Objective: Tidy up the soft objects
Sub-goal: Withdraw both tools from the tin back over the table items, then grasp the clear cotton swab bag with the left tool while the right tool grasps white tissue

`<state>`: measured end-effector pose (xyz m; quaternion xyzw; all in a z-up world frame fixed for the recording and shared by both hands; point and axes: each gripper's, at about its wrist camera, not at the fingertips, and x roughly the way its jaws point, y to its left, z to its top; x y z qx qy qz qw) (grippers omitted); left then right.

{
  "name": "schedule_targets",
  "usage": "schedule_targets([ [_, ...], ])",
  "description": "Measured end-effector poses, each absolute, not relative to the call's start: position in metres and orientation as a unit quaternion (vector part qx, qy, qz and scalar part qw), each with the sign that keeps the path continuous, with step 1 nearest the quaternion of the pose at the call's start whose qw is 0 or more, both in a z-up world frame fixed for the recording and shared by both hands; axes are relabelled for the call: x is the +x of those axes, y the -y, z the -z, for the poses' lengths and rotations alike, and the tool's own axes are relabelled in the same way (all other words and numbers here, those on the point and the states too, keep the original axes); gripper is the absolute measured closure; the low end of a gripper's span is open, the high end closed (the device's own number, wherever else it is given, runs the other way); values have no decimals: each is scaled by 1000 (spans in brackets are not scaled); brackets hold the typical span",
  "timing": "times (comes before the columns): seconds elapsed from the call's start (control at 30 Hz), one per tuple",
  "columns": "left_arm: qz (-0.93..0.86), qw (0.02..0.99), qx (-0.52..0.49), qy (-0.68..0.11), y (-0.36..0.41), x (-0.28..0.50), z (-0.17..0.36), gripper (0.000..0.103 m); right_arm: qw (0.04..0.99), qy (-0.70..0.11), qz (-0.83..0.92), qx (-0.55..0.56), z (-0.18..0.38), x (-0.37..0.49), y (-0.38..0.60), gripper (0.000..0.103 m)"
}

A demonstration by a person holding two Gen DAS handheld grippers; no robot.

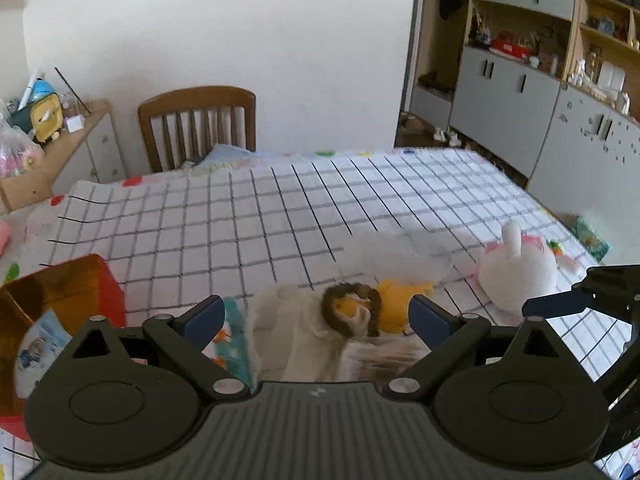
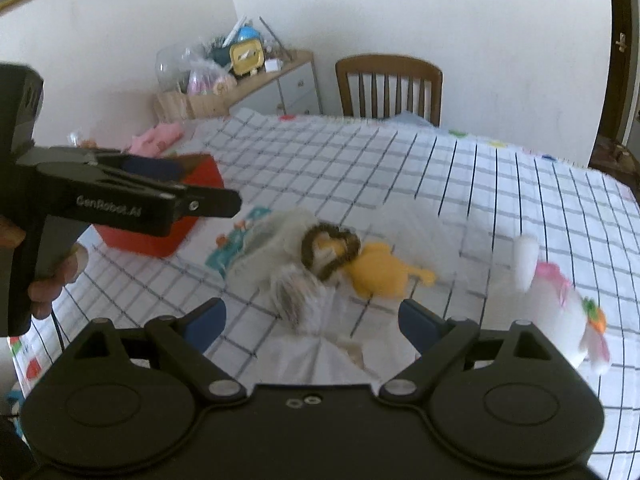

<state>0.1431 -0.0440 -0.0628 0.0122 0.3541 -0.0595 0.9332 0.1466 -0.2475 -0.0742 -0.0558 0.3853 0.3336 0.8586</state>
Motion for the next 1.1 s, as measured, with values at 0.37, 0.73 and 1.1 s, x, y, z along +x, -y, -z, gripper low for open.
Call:
schedule_targets([
  [0.37,94,916,17,-389,84,152,101,4,841,-421,-328,-86,111,154,252,13],
  [0.73,93,902,13,-421,92,170,133,4,819,-444,-345,-113,134,164,243,15],
  [1.1,101,898,-1,-428,90,175,143,29,819,-440,-342,-133,142,166,237,28],
])
